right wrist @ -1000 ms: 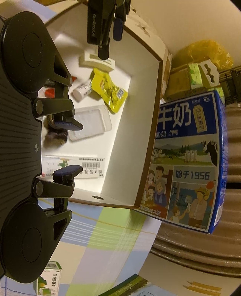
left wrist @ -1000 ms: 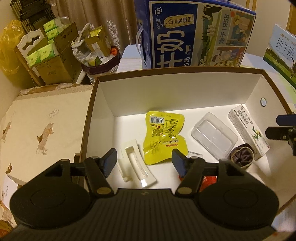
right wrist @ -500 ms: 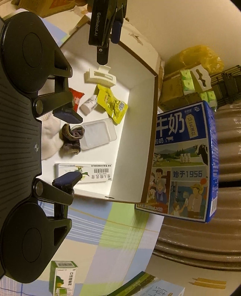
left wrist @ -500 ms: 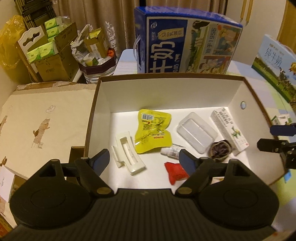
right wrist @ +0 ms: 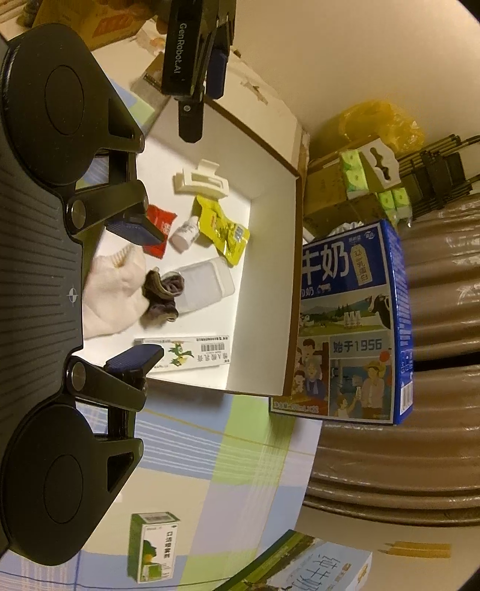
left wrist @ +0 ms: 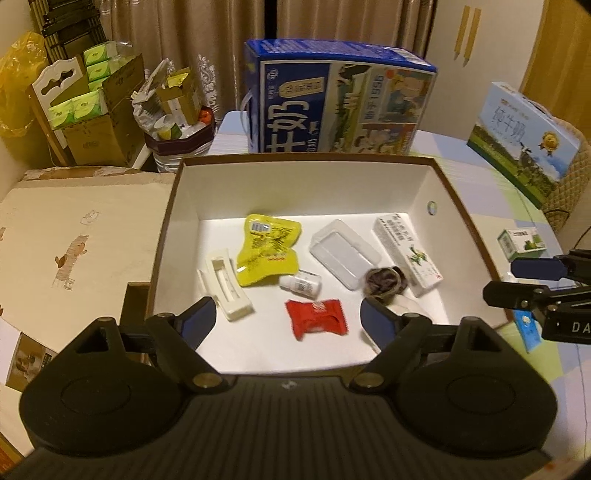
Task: Organize objects
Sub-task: 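Withdraw both tools from the box toward the blue tube and green spray box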
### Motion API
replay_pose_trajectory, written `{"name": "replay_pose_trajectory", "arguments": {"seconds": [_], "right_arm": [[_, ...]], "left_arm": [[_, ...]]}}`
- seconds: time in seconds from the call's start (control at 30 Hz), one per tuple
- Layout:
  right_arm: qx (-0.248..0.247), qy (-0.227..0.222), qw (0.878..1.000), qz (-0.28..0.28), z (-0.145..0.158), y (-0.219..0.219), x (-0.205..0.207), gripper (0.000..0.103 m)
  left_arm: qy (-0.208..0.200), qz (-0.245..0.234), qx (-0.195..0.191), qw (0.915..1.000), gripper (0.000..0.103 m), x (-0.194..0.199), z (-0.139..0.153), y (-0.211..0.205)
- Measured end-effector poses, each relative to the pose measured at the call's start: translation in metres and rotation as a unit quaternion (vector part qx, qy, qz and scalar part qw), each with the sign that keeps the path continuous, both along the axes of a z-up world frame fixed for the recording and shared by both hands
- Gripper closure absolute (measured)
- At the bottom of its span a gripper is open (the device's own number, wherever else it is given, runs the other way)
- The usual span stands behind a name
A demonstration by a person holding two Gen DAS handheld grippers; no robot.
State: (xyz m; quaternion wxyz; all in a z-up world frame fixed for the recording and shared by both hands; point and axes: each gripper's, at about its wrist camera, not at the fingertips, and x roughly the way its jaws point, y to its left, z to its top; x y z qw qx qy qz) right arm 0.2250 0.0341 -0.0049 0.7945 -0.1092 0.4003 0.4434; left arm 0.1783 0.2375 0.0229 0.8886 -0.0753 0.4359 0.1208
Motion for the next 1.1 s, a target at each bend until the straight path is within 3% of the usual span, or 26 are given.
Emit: {"name": "replay_pose_trajectory", "arguments": {"seconds": [0.57,1.1], "right_arm": [[0.018,0.022,0.999,-0.023,0.006,-0.063,-0.034,0.046],[0.012,0.055,0.997,-0.058,-0.005,-0.137,-0.043,0.046]], "left_arm": [[0.015,-0.021,-0.022,0.9994,0.019,-0.042,-0.005,-0.063],[0.045,-0.050,-0.030,0.9973,0.019,-0.047,-0.021,-0.134]]}}
